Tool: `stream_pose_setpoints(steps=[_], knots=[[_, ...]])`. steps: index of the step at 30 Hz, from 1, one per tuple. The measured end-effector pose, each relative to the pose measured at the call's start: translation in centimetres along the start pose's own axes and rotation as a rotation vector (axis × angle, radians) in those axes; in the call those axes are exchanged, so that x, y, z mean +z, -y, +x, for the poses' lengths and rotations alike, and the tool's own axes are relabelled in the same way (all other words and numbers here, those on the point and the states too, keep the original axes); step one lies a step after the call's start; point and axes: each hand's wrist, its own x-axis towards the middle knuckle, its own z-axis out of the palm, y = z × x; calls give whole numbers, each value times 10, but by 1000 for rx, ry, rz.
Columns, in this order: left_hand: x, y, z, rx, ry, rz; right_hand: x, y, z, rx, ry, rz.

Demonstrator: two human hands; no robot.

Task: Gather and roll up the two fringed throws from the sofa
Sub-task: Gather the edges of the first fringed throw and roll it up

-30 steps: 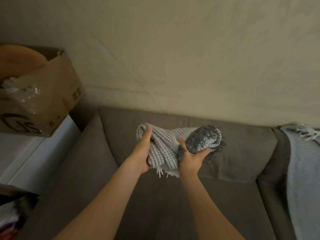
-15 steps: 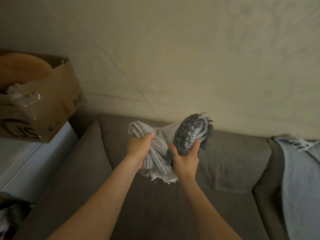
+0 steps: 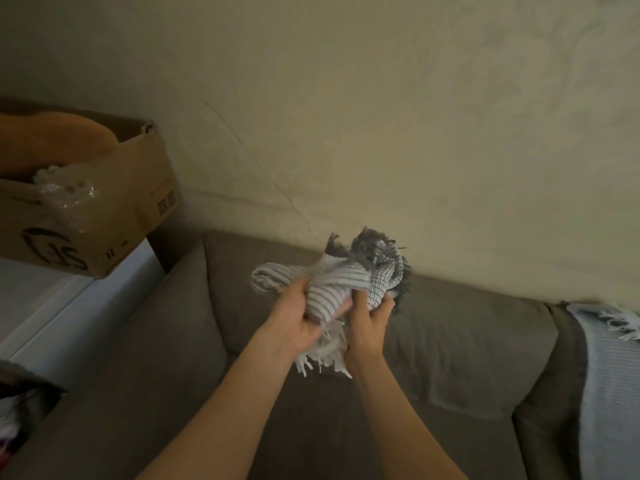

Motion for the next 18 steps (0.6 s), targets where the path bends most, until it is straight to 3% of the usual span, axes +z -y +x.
stream_pose_setpoints(steps=[4, 7, 11, 15, 18], knots=[[-1, 2, 0, 223, -240, 795, -14, -6, 14, 123, 62, 118], [-1, 1, -7, 446, -328, 1223, -22, 12, 15, 396, 100, 214], [-4, 9, -7, 507, -352, 1344, -29, 28, 25, 457, 429, 594], [-11, 14, -2, 494, -310, 1277, -39, 22, 47, 459, 383, 309], [-17, 16, -1, 446, -351, 1153, -40, 16, 55, 395, 378, 293]])
